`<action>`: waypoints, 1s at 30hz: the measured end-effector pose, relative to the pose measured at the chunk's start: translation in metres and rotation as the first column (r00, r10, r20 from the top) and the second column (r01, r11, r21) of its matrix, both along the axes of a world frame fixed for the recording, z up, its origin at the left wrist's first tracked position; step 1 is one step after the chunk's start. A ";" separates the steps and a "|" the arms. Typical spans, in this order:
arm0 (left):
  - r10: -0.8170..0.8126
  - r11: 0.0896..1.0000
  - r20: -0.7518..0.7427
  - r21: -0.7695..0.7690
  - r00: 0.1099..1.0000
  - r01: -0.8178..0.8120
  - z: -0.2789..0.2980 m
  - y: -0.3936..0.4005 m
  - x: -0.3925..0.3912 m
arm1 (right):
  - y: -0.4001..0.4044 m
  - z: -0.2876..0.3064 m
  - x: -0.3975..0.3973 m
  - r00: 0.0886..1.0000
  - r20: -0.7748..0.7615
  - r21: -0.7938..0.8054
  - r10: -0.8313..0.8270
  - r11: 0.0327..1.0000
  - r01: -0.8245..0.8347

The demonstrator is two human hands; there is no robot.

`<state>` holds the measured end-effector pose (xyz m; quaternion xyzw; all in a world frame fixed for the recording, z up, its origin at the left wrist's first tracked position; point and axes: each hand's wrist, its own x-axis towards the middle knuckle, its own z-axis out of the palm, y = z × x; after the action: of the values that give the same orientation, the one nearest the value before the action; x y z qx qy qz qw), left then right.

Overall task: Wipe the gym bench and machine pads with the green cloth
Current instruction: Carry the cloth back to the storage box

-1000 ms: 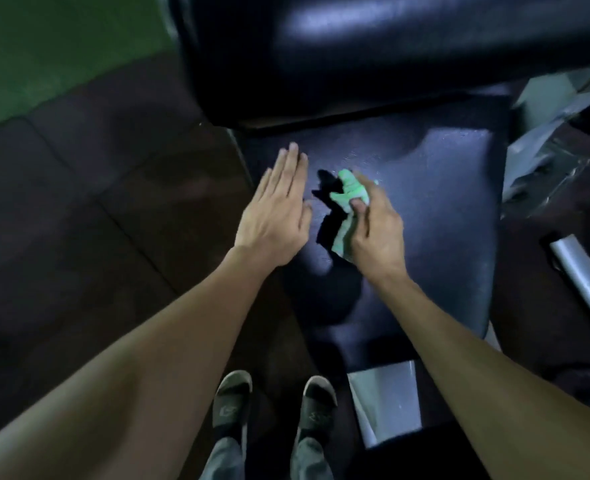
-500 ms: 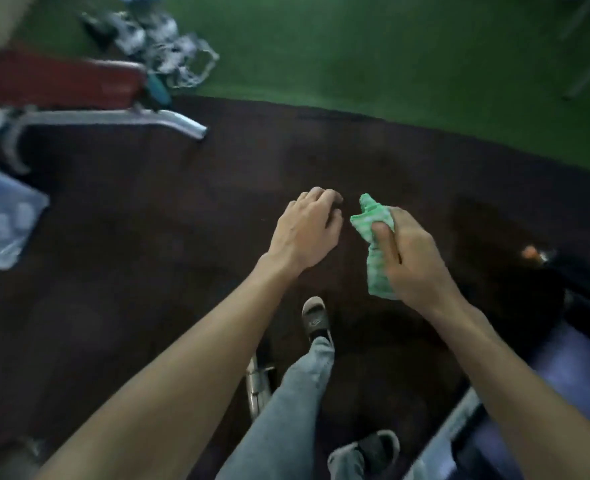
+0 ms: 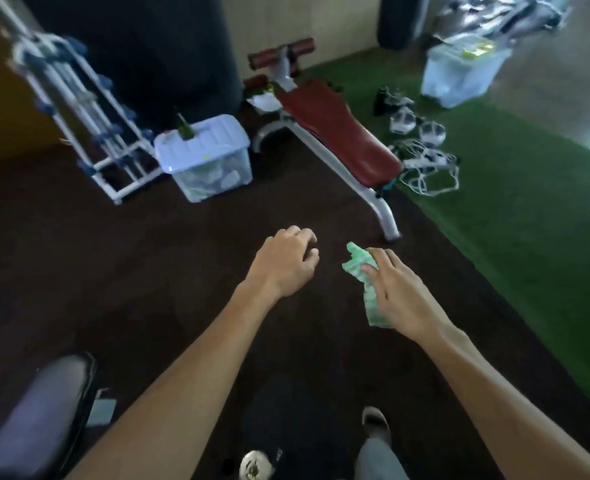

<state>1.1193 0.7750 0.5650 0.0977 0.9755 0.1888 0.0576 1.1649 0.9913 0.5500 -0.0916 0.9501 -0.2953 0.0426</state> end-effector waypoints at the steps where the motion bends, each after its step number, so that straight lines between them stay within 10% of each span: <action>1: 0.048 0.999 -0.009 -0.007 0.999 -0.048 0.002 -0.017 -0.025 | -0.011 0.000 -0.036 0.999 -0.004 0.003 0.048 0.999 -0.048; 17: 0.524 0.851 0.068 -0.082 0.849 -0.519 0.009 -0.200 -0.439 | -0.217 0.030 -0.564 0.887 -0.028 -0.032 0.460 0.887 -0.461; 30: 0.497 0.866 0.164 -0.160 0.852 -0.474 -0.014 -0.425 -0.785 | -0.461 -0.018 -0.915 0.885 0.105 0.051 0.455 0.886 -0.461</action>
<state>0.3340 0.3499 0.5515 -0.1747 0.9667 0.1503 0.1109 0.2503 0.5304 0.5324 -0.2983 0.9090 -0.2452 0.1570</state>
